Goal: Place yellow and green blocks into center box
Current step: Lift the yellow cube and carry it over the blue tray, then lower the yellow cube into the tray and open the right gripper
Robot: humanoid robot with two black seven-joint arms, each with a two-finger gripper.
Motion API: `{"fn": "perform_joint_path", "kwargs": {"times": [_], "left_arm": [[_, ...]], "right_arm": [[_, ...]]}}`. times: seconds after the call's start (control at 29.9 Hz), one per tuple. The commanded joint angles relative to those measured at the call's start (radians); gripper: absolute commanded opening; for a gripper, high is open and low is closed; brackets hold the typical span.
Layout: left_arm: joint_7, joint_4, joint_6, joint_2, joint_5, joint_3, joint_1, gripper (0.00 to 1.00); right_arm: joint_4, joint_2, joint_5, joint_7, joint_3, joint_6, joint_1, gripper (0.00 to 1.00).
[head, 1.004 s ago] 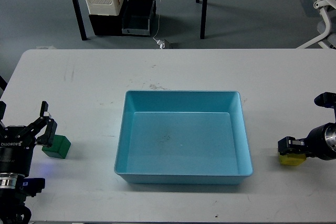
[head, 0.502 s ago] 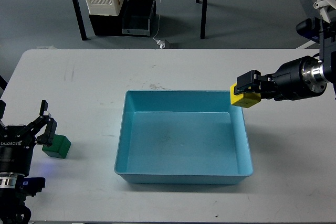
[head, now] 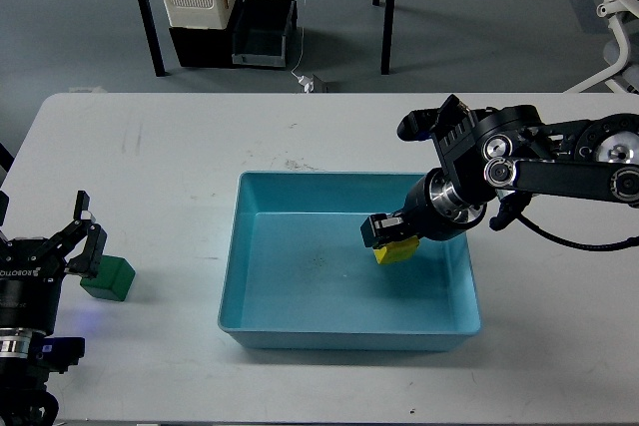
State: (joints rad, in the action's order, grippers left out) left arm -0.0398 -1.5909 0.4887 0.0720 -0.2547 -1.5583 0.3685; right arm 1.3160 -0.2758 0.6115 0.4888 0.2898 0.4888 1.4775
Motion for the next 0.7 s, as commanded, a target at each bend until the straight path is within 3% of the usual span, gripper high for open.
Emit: {"fn": "perform_joint_path", "kwargs": {"times": [0.0,0.3,0.37,0.43,0.67], "left_arm": [[0.0,0.0,0.0,-0.001,0.0,0.001,-0.002,1.0],[0.0,0.0,0.0,-0.001,0.0,0.0,-0.002,1.0],[0.0,0.0,0.0,-0.001,0.0,0.0,0.0,1.0],[0.0,0.0,0.0,-0.001,0.0,0.0,0.0,1.0],[0.0,0.0,0.0,-0.001,0.0,0.001,0.0,1.0]], "right_arm": [[-0.021,0.026,0.002,0.0,0.002,0.0,-0.022,0.01],[-0.096,0.11,-0.001,0.0,-0.001,-0.001,-0.059,0.41],[-0.104,0.118,-0.001,0.0,-0.004,-0.003,-0.059,0.61],[-0.104,0.118,-0.001,0.0,-0.006,-0.003,-0.059,0.99],[-0.107,0.11,-0.004,0.0,-0.014,-0.003,-0.062,0.99]]}}
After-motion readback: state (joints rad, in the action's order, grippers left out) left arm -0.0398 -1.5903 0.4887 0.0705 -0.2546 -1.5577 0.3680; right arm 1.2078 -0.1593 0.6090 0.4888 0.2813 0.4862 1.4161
